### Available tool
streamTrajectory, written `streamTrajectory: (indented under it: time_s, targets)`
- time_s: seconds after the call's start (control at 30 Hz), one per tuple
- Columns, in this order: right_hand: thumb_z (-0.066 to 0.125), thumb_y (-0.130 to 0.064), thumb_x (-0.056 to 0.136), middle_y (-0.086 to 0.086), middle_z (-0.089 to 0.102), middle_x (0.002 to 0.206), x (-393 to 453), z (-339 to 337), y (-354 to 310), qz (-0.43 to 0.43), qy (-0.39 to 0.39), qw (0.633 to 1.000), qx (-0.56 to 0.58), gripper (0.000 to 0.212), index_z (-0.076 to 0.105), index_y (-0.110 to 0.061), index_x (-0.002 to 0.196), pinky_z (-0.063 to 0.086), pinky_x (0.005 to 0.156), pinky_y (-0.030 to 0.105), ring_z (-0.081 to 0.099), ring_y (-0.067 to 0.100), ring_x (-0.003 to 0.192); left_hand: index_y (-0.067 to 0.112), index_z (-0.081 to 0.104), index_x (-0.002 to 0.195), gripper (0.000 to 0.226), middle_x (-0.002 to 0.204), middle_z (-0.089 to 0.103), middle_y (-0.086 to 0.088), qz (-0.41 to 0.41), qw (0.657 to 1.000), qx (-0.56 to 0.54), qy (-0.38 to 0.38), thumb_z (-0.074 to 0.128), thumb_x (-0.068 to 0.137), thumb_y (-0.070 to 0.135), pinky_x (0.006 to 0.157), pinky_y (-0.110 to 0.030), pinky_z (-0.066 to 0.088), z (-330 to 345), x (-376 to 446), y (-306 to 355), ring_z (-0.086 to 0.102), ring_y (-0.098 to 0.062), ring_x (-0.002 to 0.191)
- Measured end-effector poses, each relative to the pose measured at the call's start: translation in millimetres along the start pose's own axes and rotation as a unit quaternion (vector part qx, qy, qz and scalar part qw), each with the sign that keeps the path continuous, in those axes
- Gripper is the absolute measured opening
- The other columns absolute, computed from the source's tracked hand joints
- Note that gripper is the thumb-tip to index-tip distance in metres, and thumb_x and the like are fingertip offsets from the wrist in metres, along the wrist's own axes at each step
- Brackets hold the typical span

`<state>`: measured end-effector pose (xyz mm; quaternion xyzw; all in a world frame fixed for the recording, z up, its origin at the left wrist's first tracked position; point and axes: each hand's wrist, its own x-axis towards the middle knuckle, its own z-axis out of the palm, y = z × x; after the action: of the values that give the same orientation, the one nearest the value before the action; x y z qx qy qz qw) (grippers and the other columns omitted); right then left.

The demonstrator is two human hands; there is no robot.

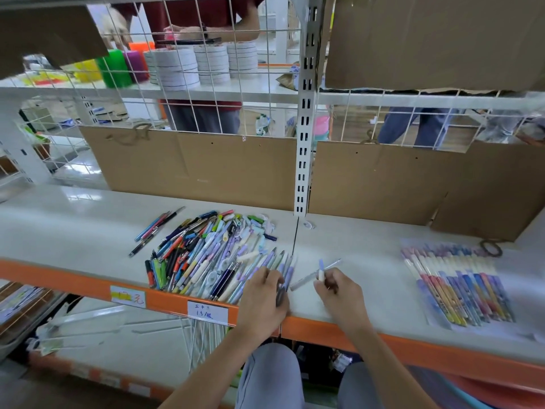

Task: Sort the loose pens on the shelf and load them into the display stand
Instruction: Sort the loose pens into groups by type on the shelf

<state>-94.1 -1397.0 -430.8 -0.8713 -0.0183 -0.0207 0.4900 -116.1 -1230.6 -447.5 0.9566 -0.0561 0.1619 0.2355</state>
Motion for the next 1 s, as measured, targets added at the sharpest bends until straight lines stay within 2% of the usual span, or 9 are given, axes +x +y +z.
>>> streamTrajectory:
  time_s: [0.1,0.2,0.27,0.4,0.67,0.77,0.83,0.93,1.0]
  targets:
    - [0.06,-0.014,0.087,-0.006,0.052,0.069,0,3,-1,-0.049,-0.023,0.996,-0.075,0.009,0.054,-0.016,0.081,0.035,0.06,0.015,0.045,0.005,0.06,0.011,0.057,0.094,0.011,0.092,0.051,-0.001,-0.008,1.0,-0.014,0.008,0.058,0.083,0.016,0.069,-0.027,0.042,-1,-2,-1,0.05,-0.017,0.08]
    - [0.06,-0.022,0.089,-0.003,0.054,0.081,0,4,-2,-0.061,-0.05,0.99,-0.117,0.006,0.055,-0.019,0.09,0.036,0.067,0.019,0.049,0.01,0.07,0.012,0.06,0.088,0.007,0.089,0.054,0.001,-0.015,0.999,-0.034,0.025,0.06,0.082,0.014,0.065,-0.027,0.046,-7,-5,-8,0.052,-0.013,0.069]
    - [0.058,-0.028,0.09,-0.006,0.053,0.085,0,5,-2,-0.055,-0.065,0.985,-0.147,0.012,0.058,-0.019,0.098,0.037,0.068,0.021,0.051,0.012,0.076,0.013,0.06,0.087,0.005,0.089,0.054,0.003,-0.028,0.999,-0.032,0.029,0.062,0.082,0.013,0.068,-0.029,0.049,-15,-7,-16,0.053,-0.011,0.067]
    - [0.056,-0.032,0.09,-0.01,0.053,0.089,3,10,-3,-0.053,-0.078,0.98,-0.174,0.02,0.059,-0.02,0.106,0.04,0.073,0.023,0.052,0.01,0.082,0.015,0.061,0.088,0.006,0.089,0.048,0.006,-0.078,0.996,-0.008,0.046,0.063,0.083,0.014,0.078,-0.035,0.05,-34,-14,-35,0.052,-0.013,0.078]
    - [0.052,-0.027,0.092,0.003,0.056,0.092,8,40,-30,-0.084,-0.098,0.978,-0.163,0.021,0.058,-0.008,0.099,0.043,0.072,0.03,0.055,0.019,0.083,0.021,0.062,0.09,0.007,0.097,0.043,0.008,-0.119,0.991,0.039,0.046,0.06,0.086,0.027,0.09,-0.024,0.031,-43,-26,-52,0.046,-0.007,0.092]
    - [0.05,-0.029,0.092,-0.005,0.046,0.082,8,45,-26,-0.083,-0.107,0.974,-0.181,0.012,0.049,-0.018,0.086,0.038,0.061,0.023,0.049,0.017,0.076,0.022,0.064,0.089,0.006,0.095,0.041,0.009,-0.131,0.99,0.035,0.049,0.059,0.086,0.024,0.094,-0.026,0.034,-42,-24,-51,0.048,-0.008,0.092]
    - [0.051,-0.029,0.092,-0.011,0.039,0.074,9,45,-25,-0.08,-0.107,0.975,-0.18,0.018,0.039,-0.026,0.079,0.031,0.056,0.018,0.044,0.014,0.073,0.022,0.064,0.089,0.006,0.093,0.041,0.008,-0.132,0.989,0.03,0.052,0.058,0.087,0.023,0.094,-0.026,0.033,-40,-22,-51,0.049,-0.01,0.091]
    - [0.052,-0.029,0.092,-0.013,0.039,0.074,9,45,-23,-0.078,-0.104,0.976,-0.176,0.011,0.045,-0.023,0.086,0.03,0.059,0.022,0.045,0.013,0.075,0.024,0.064,0.093,0.009,0.093,0.043,0.008,-0.129,0.99,0.029,0.053,0.056,0.09,0.025,0.092,-0.025,0.03,-35,-20,-51,0.046,-0.01,0.092]
    - [0.053,-0.031,0.092,-0.009,0.045,0.081,9,45,-23,-0.08,-0.098,0.976,-0.177,0.013,0.052,-0.018,0.095,0.032,0.062,0.023,0.047,0.013,0.077,0.024,0.065,0.095,0.01,0.093,0.044,0.007,-0.116,0.992,0.022,0.052,0.057,0.09,0.026,0.09,-0.027,0.037,-33,-17,-49,0.045,-0.011,0.092]
